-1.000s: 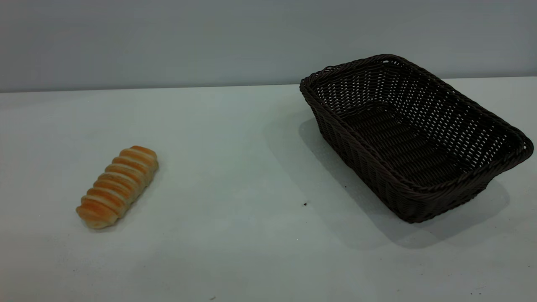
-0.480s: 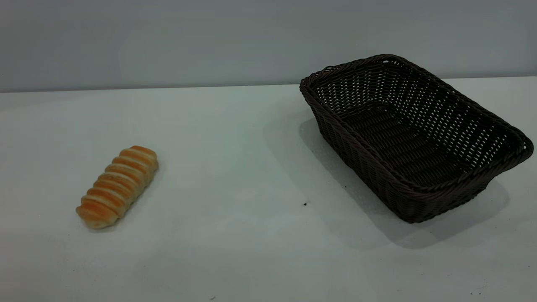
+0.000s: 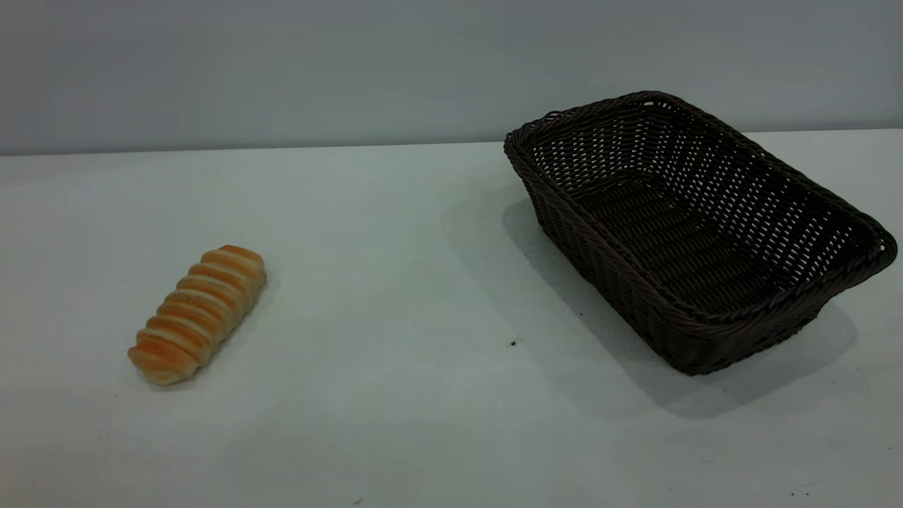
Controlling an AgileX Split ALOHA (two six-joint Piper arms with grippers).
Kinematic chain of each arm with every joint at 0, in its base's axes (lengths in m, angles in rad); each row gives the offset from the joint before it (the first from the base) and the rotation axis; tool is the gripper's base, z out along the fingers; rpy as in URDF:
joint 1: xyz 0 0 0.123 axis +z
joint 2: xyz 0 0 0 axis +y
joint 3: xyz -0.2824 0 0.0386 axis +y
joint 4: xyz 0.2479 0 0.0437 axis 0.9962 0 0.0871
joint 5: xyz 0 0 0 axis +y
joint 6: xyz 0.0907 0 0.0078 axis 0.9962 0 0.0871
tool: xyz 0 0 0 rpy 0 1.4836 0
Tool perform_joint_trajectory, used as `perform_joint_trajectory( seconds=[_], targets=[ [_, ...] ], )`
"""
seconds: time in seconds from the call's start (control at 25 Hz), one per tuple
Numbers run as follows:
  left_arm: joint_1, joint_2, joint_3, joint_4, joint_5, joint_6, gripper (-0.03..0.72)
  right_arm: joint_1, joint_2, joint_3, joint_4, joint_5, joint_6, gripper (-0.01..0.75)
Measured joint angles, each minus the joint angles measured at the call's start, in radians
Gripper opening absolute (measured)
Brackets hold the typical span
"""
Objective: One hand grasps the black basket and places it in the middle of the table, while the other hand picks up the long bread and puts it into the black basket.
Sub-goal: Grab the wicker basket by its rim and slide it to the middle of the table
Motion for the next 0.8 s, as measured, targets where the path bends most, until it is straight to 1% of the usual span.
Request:
perform_joint_trajectory(
  seconds=[0.2, 0.32, 0.44, 0.56, 0.8],
  targets=[
    [0.000, 0.123, -0.074, -0.020, -0.082, 0.001, 0.567, 0.000, 0.029, -0.030, 0.011, -0.008, -0.011, 0.452],
    [0.000, 0.232, -0.144, -0.023, -0.130, 0.026, 0.567, 0.000, 0.131, -0.078, 0.048, -0.066, -0.059, 0.453],
    [0.000, 0.352, -0.199, -0.036, -0.173, 0.066, 0.567, 0.000, 0.305, -0.111, 0.066, -0.150, -0.064, 0.453],
    [0.000, 0.461, -0.222, -0.067, -0.220, 0.126, 0.567, 0.000, 0.503, -0.118, 0.134, -0.235, -0.059, 0.453],
    [0.000, 0.618, -0.224, -0.202, -0.281, 0.270, 0.567, 0.000, 0.923, -0.127, 0.390, -0.380, -0.085, 0.454]
  ],
)
